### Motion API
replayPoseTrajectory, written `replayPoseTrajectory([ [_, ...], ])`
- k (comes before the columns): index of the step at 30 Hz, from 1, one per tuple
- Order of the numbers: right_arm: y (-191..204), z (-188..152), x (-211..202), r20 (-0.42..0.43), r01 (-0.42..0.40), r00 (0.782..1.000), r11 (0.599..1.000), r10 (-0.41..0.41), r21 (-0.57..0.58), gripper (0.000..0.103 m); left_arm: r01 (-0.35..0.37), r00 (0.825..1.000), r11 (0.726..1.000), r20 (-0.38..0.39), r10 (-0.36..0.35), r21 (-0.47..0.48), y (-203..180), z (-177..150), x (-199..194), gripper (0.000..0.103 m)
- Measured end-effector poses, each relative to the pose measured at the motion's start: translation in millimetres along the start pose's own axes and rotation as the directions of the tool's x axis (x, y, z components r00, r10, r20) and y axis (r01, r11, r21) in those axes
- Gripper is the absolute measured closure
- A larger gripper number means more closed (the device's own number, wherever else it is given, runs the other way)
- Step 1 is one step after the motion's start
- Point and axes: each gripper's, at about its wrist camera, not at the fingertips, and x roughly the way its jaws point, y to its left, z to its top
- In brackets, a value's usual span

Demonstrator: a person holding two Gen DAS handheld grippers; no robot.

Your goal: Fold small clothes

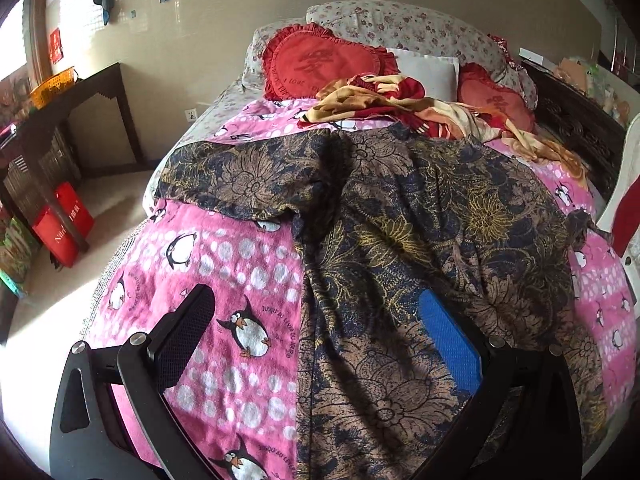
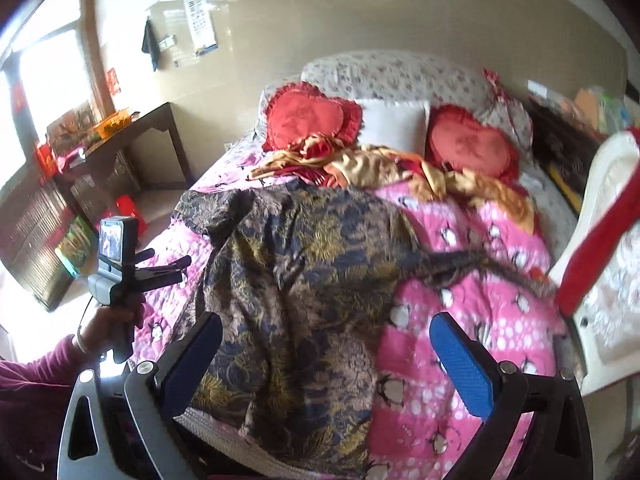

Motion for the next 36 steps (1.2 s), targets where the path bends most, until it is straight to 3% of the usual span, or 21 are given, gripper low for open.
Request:
replayPoseTrajectory([
  [6, 35.1, 33.4, 56.2, 0.029, -0.012, 0.999, 0.999, 0.013, -0.043, 0.0, -0.009, 1.0, 1.0, 0.003, 0.009, -0.009, 3.2, 10.1, -1.6, 0.0],
  [12, 64.1, 76.3, 122.6, 0.058, -0.156, 0.986, 0.987, 0.154, 0.044, 0.0, -0.049, 0.999, 0.998, 0.017, 0.05, -0.028, 17.6, 28.2, 0.5, 0.0],
  [15, 75.1, 95.5, 151.1, 0.07, -0.183, 0.982, 0.981, 0.178, 0.072, 0.0, -0.068, 0.997, 0.997, 0.035, 0.07, -0.037, 25.5, 36.8, 2.0, 0.0],
  [19, 84.3, 107.4, 187.5, 0.084, -0.157, 0.985, 0.984, 0.15, 0.084, 0.0, -0.086, 0.996, 0.995, 0.032, 0.088, -0.043, 33.2, 45.8, 11.4, 0.0],
  [23, 88.7, 108.2, 218.5, 0.071, -0.078, 0.995, 0.996, 0.075, 0.047, 0.0, -0.088, 0.996, 0.995, 0.021, 0.089, -0.054, 36.0, 50.2, 24.3, 0.0],
  [36, 74.0, 78.0, 274.0, 0.023, 0.028, 0.999, 0.997, -0.029, 0.067, 0.0, -0.072, 0.997, 0.997, -0.007, 0.072, -0.039, 19.7, 55.7, 56.2, 0.0],
])
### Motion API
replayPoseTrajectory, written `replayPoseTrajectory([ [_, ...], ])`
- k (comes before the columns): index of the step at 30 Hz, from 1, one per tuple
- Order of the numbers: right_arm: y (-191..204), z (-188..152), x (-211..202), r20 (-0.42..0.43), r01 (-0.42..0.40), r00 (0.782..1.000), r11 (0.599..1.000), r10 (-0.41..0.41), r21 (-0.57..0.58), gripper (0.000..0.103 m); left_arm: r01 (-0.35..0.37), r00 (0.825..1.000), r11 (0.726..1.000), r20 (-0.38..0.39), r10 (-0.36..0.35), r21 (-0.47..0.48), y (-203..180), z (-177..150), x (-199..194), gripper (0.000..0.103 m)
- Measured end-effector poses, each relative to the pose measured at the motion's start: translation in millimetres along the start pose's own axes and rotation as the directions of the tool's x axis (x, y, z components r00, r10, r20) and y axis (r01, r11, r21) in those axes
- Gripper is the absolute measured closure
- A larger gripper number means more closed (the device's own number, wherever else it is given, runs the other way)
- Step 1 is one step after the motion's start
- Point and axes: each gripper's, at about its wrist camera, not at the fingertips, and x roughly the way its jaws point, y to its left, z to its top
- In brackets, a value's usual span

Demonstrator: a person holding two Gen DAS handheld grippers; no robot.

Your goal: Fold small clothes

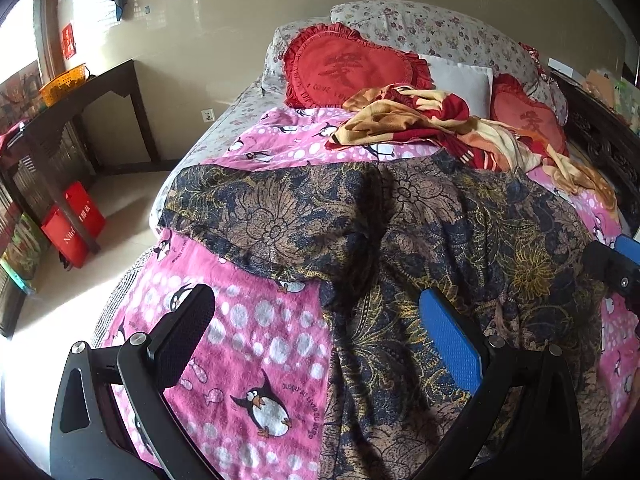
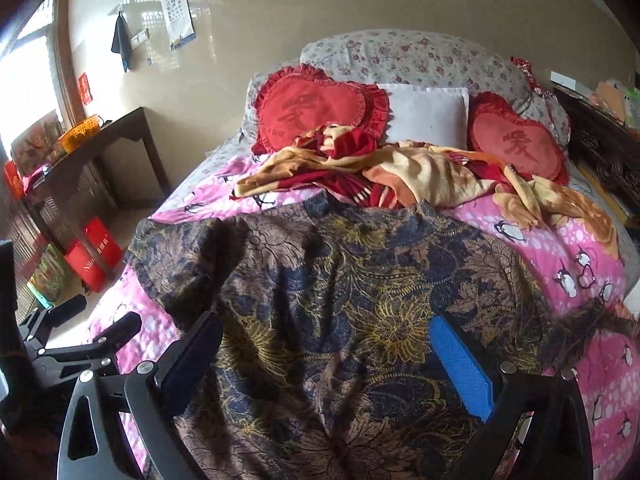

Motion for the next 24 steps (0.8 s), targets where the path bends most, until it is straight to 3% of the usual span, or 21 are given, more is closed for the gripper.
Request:
replayPoseTrajectory([
  [24, -12.6, -12.0, 38.5, -0.091, 0.066, 0.994, 0.996, -0.06, 0.058, 0.0, 0.009, 0.999, 1.0, -0.031, -0.009, 0.015, -20.8, 2.7, 29.0, 0.0],
])
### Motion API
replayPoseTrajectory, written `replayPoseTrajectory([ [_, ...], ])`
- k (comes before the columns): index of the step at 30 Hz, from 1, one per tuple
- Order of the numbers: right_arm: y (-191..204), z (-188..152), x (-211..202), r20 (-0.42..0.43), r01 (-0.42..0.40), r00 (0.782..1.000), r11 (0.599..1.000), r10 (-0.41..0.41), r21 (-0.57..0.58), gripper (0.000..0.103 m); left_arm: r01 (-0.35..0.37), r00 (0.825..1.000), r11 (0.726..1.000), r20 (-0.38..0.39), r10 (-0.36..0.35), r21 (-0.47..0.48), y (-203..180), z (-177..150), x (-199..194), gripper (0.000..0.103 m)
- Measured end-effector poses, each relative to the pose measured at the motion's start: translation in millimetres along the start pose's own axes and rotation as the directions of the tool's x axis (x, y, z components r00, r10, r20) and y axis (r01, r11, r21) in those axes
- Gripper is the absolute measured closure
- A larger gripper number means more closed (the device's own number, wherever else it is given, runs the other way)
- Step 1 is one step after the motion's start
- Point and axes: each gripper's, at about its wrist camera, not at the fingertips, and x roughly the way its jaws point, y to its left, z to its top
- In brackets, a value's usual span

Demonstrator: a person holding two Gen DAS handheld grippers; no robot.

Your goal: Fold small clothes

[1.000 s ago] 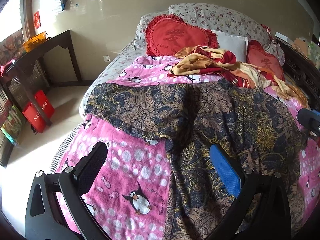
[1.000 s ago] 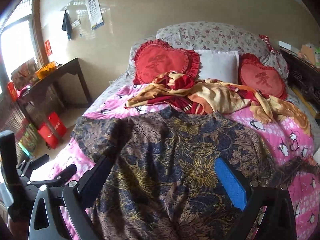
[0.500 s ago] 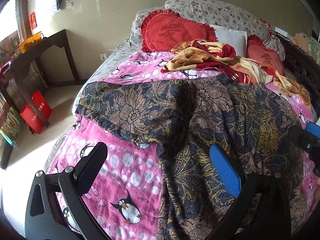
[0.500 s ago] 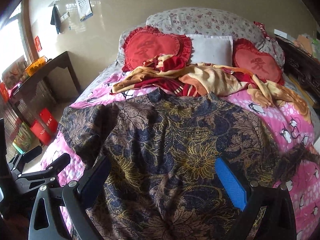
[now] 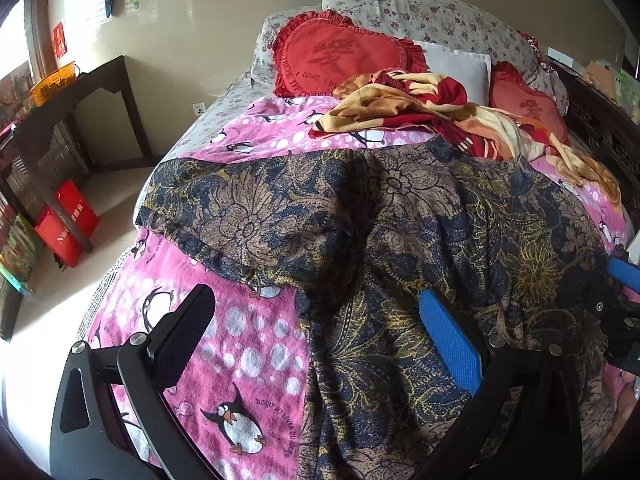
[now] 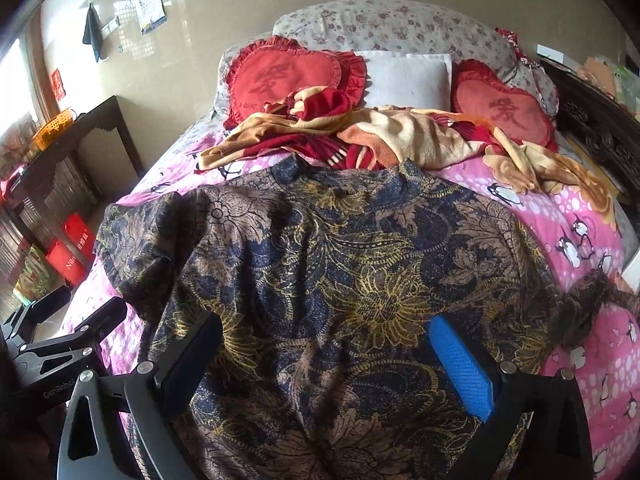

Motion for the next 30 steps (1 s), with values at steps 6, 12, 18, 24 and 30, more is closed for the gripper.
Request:
replayPoseTrajectory([
  [6, -7.3, -1.1, 2.7, -0.006, 0.017, 1.0, 1.0, -0.017, 0.02, 0.0, 0.01, 1.0, 1.0, -0.007, -0.01, 0.003, -7.0, 0.6, 3.6, 0.0],
  [12, -11.6, -2.4, 8.1, -0.022, 0.027, 0.999, 0.999, -0.026, 0.044, 0.0, 0.012, 1.0, 1.0, -0.008, -0.012, -0.001, -11.6, 1.1, 5.0, 0.0],
  [18, -10.5, -4.3, 12.2, -0.033, 0.029, 0.999, 0.999, -0.028, 0.041, 0.0, 0.003, 1.0, 1.0, -0.011, -0.003, 0.003, -12.9, 2.1, 7.8, 0.0],
  [24, -12.1, -4.4, 15.8, -0.04, 0.034, 0.999, 0.998, -0.032, 0.052, 0.0, 0.003, 1.0, 1.0, -0.015, -0.003, -0.009, -11.8, 1.5, 10.5, 0.0],
  [30, -11.9, -6.0, 19.4, -0.051, 0.032, 0.998, 0.998, -0.03, 0.052, 0.0, 0.0, 1.0, 1.0, -0.022, 0.0, -0.002, -13.0, 0.2, 13.7, 0.0],
])
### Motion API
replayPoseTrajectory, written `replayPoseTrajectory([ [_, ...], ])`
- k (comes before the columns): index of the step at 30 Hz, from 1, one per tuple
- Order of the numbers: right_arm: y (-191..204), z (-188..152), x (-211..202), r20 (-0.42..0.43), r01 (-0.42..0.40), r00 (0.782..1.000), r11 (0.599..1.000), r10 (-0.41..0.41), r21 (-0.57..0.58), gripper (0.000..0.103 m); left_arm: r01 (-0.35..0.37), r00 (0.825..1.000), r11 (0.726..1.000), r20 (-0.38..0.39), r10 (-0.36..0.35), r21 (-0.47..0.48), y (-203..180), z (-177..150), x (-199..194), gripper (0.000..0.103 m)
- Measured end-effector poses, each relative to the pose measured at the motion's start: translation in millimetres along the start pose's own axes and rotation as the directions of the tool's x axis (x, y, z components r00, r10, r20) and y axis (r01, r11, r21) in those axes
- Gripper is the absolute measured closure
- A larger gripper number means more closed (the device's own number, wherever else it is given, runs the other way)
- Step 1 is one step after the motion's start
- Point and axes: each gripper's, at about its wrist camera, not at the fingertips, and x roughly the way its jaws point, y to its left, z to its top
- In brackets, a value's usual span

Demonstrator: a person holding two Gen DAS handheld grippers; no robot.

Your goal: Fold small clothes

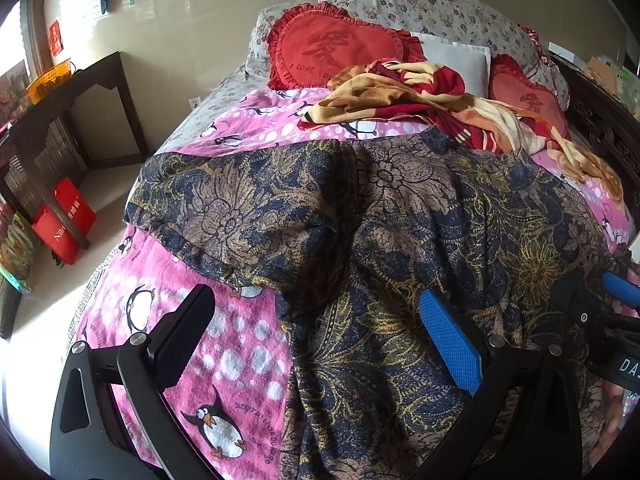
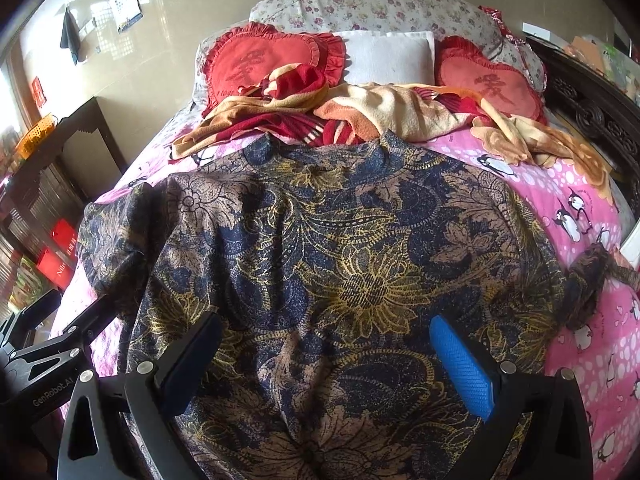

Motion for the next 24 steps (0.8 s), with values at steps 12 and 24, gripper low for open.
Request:
replayPoseTrajectory([
  [12, 0.5, 0.9, 3.7, -0.011, 0.005, 1.0, 1.0, -0.005, 0.001, 0.0, -0.002, 1.0, 1.0, -0.002, 0.002, 0.0, -0.1, -0.5, 1.4, 0.0],
  [24, 7.0, 4.1, 16.3, -0.026, 0.008, 1.0, 1.0, -0.008, -0.006, 0.0, -0.005, 1.0, 1.0, -0.013, 0.005, -0.018, 7.8, 3.1, 10.9, 0.0],
])
